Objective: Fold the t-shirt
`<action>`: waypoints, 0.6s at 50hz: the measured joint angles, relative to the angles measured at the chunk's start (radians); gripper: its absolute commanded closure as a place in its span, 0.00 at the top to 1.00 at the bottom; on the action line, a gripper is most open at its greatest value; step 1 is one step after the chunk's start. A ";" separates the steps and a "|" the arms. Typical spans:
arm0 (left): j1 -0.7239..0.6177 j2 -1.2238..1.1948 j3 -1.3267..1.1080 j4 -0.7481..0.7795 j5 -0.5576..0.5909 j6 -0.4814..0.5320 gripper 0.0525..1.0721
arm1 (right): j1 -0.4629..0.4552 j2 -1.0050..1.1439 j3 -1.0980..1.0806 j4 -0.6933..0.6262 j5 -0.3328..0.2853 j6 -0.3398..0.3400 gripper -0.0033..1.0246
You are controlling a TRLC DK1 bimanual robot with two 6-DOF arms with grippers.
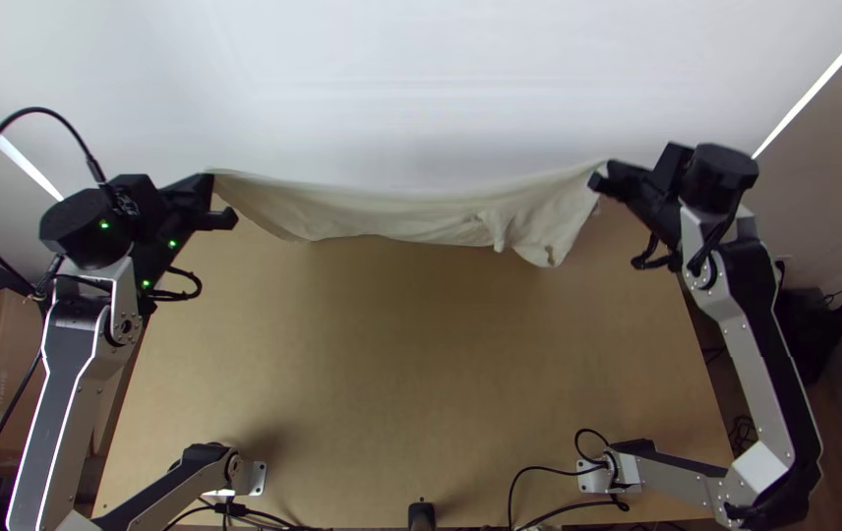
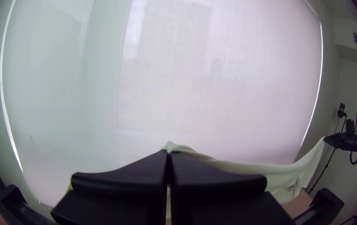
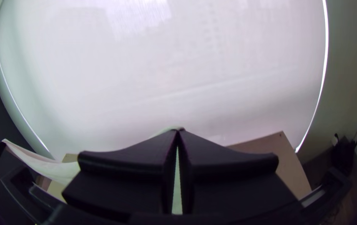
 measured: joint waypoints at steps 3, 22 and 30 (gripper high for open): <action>0.006 0.000 0.025 0.019 0.000 0.001 0.03 | 0.000 0.035 0.074 0.020 0.006 -0.016 0.03; 0.023 -0.049 0.130 0.117 -0.005 0.000 0.03 | 0.002 0.018 0.187 0.269 0.043 -0.059 0.03; 0.023 -0.136 0.142 0.132 -0.012 0.000 0.02 | 0.001 -0.129 0.133 0.309 0.042 -0.063 0.03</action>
